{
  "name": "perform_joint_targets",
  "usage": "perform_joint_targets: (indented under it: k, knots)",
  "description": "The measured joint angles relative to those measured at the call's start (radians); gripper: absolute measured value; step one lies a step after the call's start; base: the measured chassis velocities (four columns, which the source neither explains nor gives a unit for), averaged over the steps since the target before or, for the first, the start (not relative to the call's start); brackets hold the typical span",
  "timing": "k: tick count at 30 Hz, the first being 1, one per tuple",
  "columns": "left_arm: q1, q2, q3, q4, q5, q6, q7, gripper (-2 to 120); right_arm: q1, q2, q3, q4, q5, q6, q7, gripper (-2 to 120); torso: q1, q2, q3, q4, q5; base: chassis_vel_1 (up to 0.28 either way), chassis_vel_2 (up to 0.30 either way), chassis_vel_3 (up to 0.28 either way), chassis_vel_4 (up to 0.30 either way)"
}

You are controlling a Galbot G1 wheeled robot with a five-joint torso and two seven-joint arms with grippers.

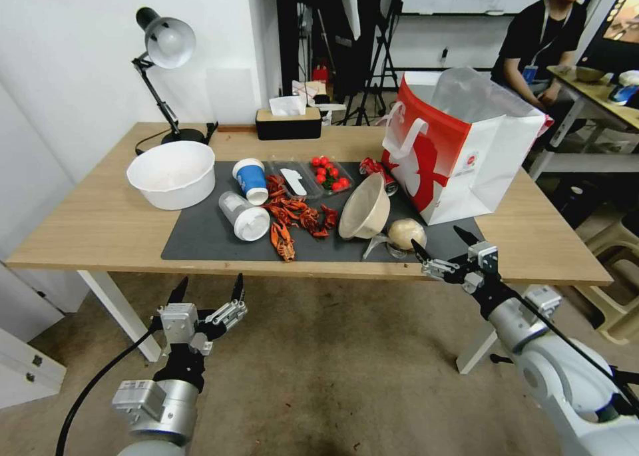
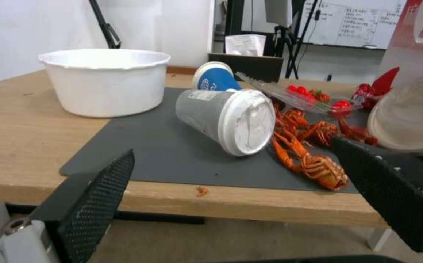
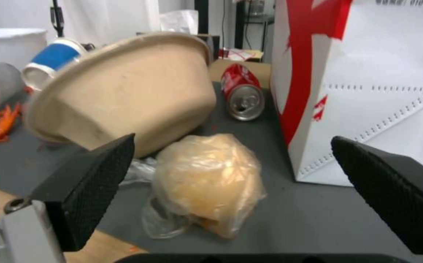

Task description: Pick up the trash from the table and place it into the takeout bag.

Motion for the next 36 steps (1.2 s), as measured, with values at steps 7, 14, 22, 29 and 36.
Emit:
perform_joint_targets:
  k: [7,14,22,29,36]
  knots:
    - [-0.001,-0.001,-0.005,0.008,-0.005,-0.001,-0.003,100,0.076,-0.043,-0.035,-0.061,0.069,-0.026,-0.011,100,0.000,0.000,0.000,0.0002,-0.0001,0.000,0.000,0.000,0.000]
    - [-0.002,-0.007,-0.007,0.014,-0.005,-0.002,-0.008,100,0.144,-0.062,-0.070,-0.095,0.125,-0.068,-0.012,100,0.000,0.000,0.000,0.0003,-0.0001,0.000,0.000,0.000,0.000]
    - [0.009,-0.015,-0.012,0.019,0.001,-0.003,-0.009,100,0.203,-0.076,-0.099,-0.143,0.155,-0.121,-0.072,100,0.000,0.000,0.000,0.0003,-0.0001,0.000,0.000,0.000,0.000]
    - [0.010,-0.021,-0.022,0.021,0.002,-0.010,-0.009,100,0.238,-0.078,-0.141,-0.181,0.167,-0.157,-0.083,100,0.000,0.000,0.000,0.0002,-0.0002,0.000,0.000,0.000,0.000]
    - [0.008,-0.024,-0.022,0.029,0.003,-0.018,-0.011,100,0.254,-0.071,-0.165,-0.188,0.173,-0.174,-0.082,100,0.000,0.000,0.000,0.0003,-0.0001,0.000,0.000,0.000,0.000]
